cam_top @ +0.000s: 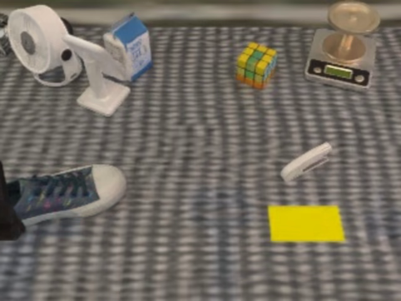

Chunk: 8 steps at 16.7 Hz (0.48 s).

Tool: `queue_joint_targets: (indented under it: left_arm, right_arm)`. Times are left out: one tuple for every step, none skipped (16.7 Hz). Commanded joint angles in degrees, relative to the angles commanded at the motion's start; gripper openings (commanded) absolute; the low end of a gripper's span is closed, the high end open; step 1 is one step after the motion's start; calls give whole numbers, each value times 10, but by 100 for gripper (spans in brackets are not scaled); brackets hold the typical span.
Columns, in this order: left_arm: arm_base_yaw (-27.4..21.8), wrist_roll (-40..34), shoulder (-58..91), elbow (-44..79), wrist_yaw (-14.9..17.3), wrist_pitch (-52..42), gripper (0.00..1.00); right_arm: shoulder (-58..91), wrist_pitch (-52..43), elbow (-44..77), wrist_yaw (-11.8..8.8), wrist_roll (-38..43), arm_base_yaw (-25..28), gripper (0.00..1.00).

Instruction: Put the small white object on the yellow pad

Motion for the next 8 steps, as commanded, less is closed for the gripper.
queue_joint_targets:
  left_arm:
    - [0, 0, 0, 0, 0, 0, 100]
    - [0, 0, 0, 0, 0, 0, 100]
    - [0, 0, 0, 0, 0, 0, 100]
    - [0, 0, 0, 0, 0, 0, 100]
    - [0, 0, 0, 0, 0, 0, 100]
    - [0, 0, 0, 0, 0, 0, 100]
    - [0, 0, 0, 0, 0, 0, 100]
    - [0, 0, 0, 0, 0, 0, 100]
  right_arm:
    - [0, 0, 0, 0, 0, 0, 100]
    - [0, 0, 0, 0, 0, 0, 100]
    - [6, -4, 6, 0, -5, 2, 100]
    - [17, -13, 17, -1, -17, 5, 100]
    - [35, -26, 35, -2, -34, 10, 100]
    - [59, -43, 59, -2, -57, 16, 100]
    - [89, -64, 89, -3, -84, 22, 100]
    - [125, -88, 124, -3, -116, 29, 100]
